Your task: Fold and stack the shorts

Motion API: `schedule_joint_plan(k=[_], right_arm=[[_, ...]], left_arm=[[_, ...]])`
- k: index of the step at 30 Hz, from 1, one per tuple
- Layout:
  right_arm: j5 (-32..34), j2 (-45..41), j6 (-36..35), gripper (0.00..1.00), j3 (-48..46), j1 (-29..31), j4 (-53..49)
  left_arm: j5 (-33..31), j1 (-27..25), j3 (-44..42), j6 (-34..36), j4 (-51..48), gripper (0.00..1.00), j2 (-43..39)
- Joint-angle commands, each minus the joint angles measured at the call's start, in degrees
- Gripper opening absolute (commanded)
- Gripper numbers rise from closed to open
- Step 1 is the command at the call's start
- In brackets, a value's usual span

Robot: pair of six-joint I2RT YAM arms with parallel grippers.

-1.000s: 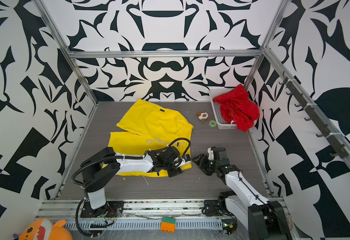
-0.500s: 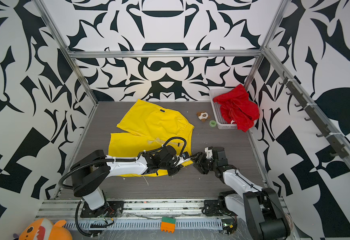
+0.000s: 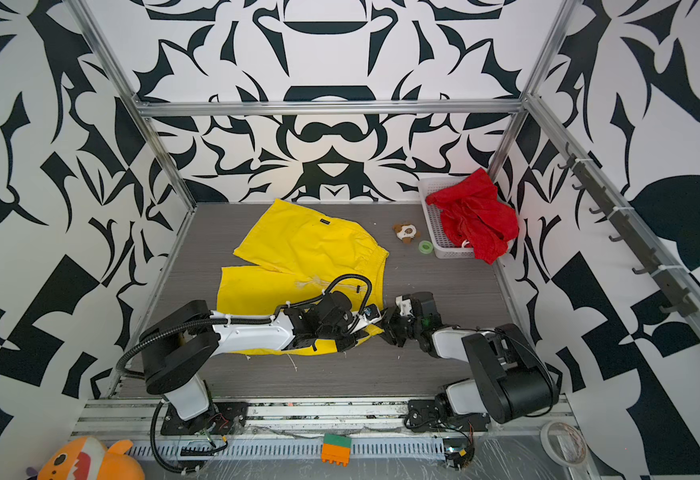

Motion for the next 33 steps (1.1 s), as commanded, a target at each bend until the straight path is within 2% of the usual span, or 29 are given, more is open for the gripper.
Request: schedule_joint_plan(k=[1, 4, 8, 12, 16, 22, 33], right_arm=[[1.37, -0.13, -0.96, 0.20, 1.02, 0.22, 4.34], [4.10, -1.74, -3.12, 0.09, 1.35, 0.24, 0.52], [8.49, -5.26, -6.32, 0.05, 2.84, 0.24, -6.40], [12.05, -8.31, -8.89, 0.04, 4.70, 0.20, -12.11], [12.62, -8.60, -10.08, 0.04, 5.83, 0.21, -13.59], [12.44, -7.61, -10.20, 0.04, 5.58, 0.22, -12.46], [14.55, -10.35, -13.13, 0.04, 6.64, -0.31, -17.93]], left_arm=[[-2.69, 0.31, -1.78, -1.15, -1.02, 0.39, -3.66], [-5.70, 2.48, -2.80, -5.76, -2.46, 0.43, -6.65], [-10.20, 8.00, -3.76, -13.77, -6.53, 0.43, -11.08], [-10.95, 17.08, -4.54, -24.05, -12.66, 0.44, -14.65], [-10.14, 26.75, -7.61, -31.65, -14.97, 0.45, -15.59], [-4.16, 39.99, -7.28, -37.84, -18.17, 0.45, -10.51], [-0.55, 51.07, 1.23, -39.61, -22.24, 0.44, 4.00]])
